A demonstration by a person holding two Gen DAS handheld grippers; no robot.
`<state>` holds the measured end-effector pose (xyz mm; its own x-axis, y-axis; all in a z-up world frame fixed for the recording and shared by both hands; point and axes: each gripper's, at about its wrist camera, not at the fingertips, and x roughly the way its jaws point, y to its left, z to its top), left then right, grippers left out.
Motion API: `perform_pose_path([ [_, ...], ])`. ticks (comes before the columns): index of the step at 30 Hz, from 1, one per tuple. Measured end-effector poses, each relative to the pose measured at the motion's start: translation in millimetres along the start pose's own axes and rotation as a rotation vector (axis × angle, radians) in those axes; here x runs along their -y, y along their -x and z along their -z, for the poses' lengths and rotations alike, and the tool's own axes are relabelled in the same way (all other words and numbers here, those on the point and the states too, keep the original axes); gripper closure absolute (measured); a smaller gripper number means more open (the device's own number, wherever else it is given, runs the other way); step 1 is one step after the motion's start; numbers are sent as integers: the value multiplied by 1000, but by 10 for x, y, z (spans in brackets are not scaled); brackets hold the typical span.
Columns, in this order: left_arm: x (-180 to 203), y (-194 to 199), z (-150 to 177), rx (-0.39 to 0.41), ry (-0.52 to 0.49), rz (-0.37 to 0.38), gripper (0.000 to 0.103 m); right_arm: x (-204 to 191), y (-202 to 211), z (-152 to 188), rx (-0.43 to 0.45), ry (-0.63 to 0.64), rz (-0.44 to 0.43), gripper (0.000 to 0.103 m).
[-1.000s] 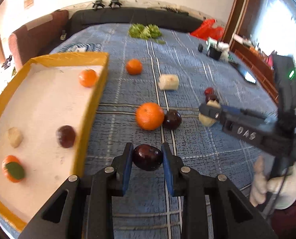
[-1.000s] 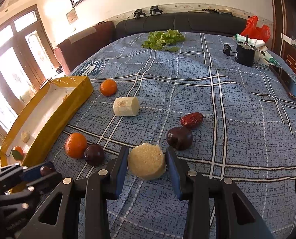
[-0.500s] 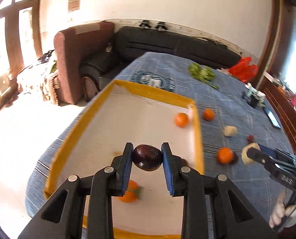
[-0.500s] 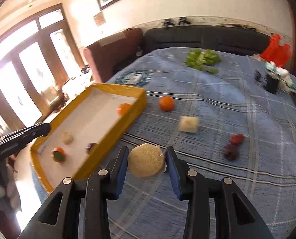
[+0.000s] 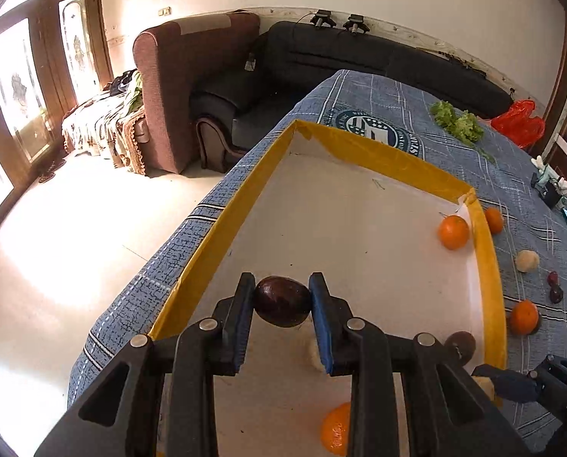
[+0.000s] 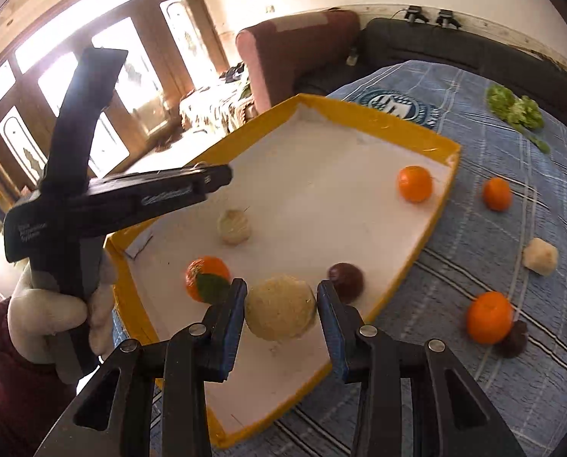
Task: Organize fruits
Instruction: 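Place the plum and yam slice into the yellow tray and open both grippers, then move both tools back over the remaining fruit on the table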
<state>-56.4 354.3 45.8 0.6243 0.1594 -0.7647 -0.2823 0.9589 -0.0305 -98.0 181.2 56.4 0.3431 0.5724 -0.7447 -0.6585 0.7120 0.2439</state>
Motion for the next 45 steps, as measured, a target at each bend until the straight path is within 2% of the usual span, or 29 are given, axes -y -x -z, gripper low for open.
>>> perform_pose_path([
  [5,-16,28,80,2,4,-47,72,-178,-173,42,-24,48,3,60],
  [6,-23,49,92,4,4,-56,69,-198,-191,45,-24,53,3,60],
  [8,-21,125,106,22,6,-90,55,-249,-205,59,-14,65,18,59],
  [10,-13,243,119,49,9,-117,51,-277,-191,72,-9,67,14,56],
  [14,19,508,160,98,15,-158,29,-287,-50,112,18,68,2,52],
  [21,288,914,312,155,-21,-188,23,-177,256,238,74,42,-4,44],
  [29,684,1199,471,182,-81,-191,22,147,583,386,130,-64,18,43],
  [37,968,1250,606,172,-141,-159,21,471,838,580,160,-156,62,41],
  [45,1117,1194,680,146,-176,-107,21,916,977,787,151,-252,119,40],
])
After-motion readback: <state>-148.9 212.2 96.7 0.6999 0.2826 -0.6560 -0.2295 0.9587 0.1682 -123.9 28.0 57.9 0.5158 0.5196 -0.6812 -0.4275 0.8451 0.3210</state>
